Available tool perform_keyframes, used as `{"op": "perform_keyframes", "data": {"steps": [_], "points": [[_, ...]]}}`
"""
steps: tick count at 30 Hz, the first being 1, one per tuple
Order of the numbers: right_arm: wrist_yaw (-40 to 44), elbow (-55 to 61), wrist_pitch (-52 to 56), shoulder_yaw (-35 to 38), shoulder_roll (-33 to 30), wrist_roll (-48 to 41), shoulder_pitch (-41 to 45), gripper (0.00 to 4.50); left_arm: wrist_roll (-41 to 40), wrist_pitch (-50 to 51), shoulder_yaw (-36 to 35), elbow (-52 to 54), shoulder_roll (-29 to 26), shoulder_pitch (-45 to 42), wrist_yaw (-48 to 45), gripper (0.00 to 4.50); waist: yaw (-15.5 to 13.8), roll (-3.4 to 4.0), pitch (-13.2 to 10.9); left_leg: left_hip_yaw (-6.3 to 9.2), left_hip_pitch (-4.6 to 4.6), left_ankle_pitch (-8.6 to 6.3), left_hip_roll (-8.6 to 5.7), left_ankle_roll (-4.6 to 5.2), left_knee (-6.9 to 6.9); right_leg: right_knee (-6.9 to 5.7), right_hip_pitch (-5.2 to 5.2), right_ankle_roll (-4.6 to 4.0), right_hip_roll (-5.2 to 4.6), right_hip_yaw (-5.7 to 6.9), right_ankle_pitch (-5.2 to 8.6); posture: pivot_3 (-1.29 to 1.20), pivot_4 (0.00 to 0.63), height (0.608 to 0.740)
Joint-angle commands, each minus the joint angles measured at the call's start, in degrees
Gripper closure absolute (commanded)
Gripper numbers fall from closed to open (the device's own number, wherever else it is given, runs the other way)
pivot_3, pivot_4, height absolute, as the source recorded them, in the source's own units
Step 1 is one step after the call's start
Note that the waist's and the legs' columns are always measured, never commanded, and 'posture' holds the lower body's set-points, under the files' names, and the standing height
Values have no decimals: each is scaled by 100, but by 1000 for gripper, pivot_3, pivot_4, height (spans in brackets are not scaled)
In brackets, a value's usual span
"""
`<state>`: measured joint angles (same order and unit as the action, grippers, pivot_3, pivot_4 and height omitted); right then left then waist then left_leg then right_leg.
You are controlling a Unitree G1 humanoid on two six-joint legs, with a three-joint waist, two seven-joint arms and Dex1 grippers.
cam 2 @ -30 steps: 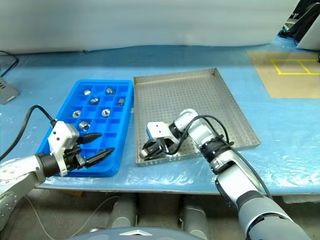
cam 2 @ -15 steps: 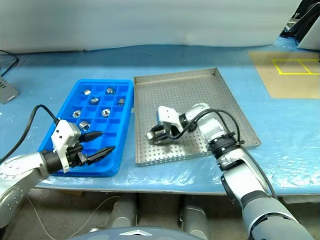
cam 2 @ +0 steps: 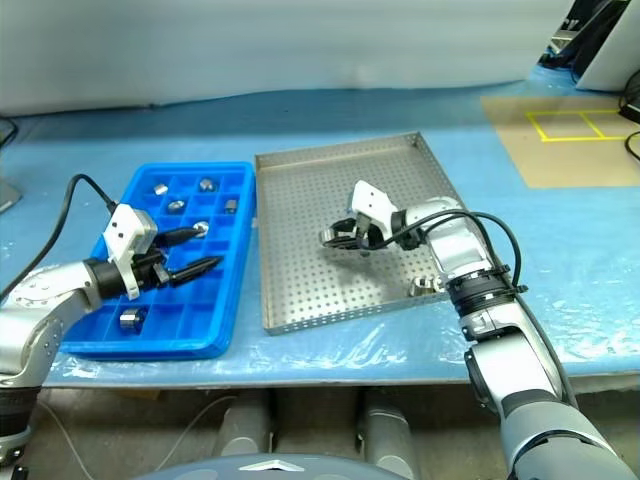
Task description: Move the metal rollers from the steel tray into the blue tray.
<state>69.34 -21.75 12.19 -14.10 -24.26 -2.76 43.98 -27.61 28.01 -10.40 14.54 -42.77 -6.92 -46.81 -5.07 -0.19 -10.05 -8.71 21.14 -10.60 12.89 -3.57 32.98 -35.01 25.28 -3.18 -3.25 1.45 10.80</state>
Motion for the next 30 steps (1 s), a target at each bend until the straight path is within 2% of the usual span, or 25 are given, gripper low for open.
{"op": "perform_keyframes", "data": {"steps": [1, 9, 13, 19, 24, 30], "points": [[7, 200, -149, -9, 299, -211, 316, 3486, 10, -26, -249, 206, 48, 129, 208, 613, 1, 0, 0, 0, 1, 0, 1, 0, 0, -1, 2, 0, 0, 0, 0, 146, 150, 740], [356, -576, -559, -166, 1012, -238, 991, 3486, -205, 284, -1046, 1119, 183, 1171, 792, 613, -83, -2, -1, 4, 8, -4, 3, 8, -2, 2, 2, -2, -3, 8, 1, 297, 150, 740], [354, -1423, -971, -247, 1703, -220, 1453, 3486, -688, 679, -2297, 1741, 411, 1877, 1245, 613, -98, -5, -3, 9, 15, -5, 4, 8, -2, 5, 4, -3, -4, 11, 1, 387, 150, 740], [63, -2622, -1803, -235, 2526, -27, 1989, 3486, -923, 938, -3303, 2540, 659, 2931, 1486, 613, -250, -5, -4, 17, 21, -5, 7, 6, -23, 18, 11, -12, -4, 20, 8, 502, 150, 740], [-130, -3475, -2396, -208, 2868, 178, 2247, 3486, -1108, 1039, -3466, 3009, 903, 3283, 1812, 613, -525, -2, -6, 19, 32, -6, 11, 7, -40, 26, 21, -19, -3, 25, 16, 554, 150, 740], [-425, -4068, -2881, -192, 2827, 494, 2396, 3486, -1202, 1092, -3328, 3236, 977, 3362, 2048, 613, -767, 1, -8, 21, 30, -6, 9, 6, -40, 24, 22, -18, -4, 20, 17, 563, 150, 740]]}}
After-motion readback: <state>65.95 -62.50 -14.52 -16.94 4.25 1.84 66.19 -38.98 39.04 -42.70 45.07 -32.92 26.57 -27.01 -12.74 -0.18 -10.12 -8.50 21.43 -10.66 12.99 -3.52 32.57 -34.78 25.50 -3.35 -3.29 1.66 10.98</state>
